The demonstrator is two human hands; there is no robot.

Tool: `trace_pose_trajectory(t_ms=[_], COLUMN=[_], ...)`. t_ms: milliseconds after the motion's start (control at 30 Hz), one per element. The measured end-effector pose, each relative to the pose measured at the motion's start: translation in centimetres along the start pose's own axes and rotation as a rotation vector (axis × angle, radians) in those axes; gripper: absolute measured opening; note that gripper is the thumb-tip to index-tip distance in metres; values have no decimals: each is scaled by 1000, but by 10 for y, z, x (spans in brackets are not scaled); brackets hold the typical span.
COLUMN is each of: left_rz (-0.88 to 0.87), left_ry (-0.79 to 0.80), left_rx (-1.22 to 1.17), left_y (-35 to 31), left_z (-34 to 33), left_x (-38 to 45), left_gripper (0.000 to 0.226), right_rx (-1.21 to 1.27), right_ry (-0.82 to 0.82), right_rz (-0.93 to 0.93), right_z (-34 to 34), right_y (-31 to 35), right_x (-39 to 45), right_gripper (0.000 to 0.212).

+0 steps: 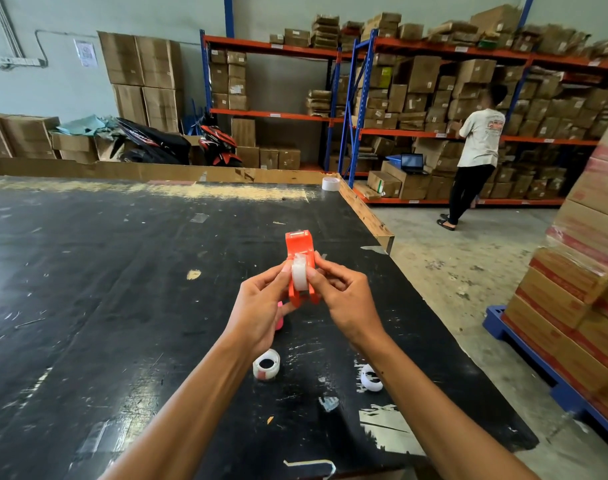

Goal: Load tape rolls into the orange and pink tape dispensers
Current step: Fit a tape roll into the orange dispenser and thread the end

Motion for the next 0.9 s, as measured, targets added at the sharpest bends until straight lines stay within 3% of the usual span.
trace_pose_trajectory(t_ms=[567,767,900], left_rz=[36,130,184], left_ry=[-109,-157,-170], left_rx=[-69,-75,-41], left_y=[-1,11,19], left_z=[7,10,13], left_x=[-3,-7,-11], left_gripper=[27,29,30], right_rx=[-215,-437,-507], right_ry=[131,2,111], right_rz=[-7,100,25], right_z=[-7,6,5], right_y=[3,13,16], right_x=[4,9,15], right_gripper=[39,27,24])
Point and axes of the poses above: each hand's wrist, its own x-axis towards the middle knuckle, its own z-axis out of the back of the hand, y = z × x, the point moved 5 cm from there along x, towards the middle knuckle, and after that the axes turned 6 degrees about -z, right-handed, at the moved point
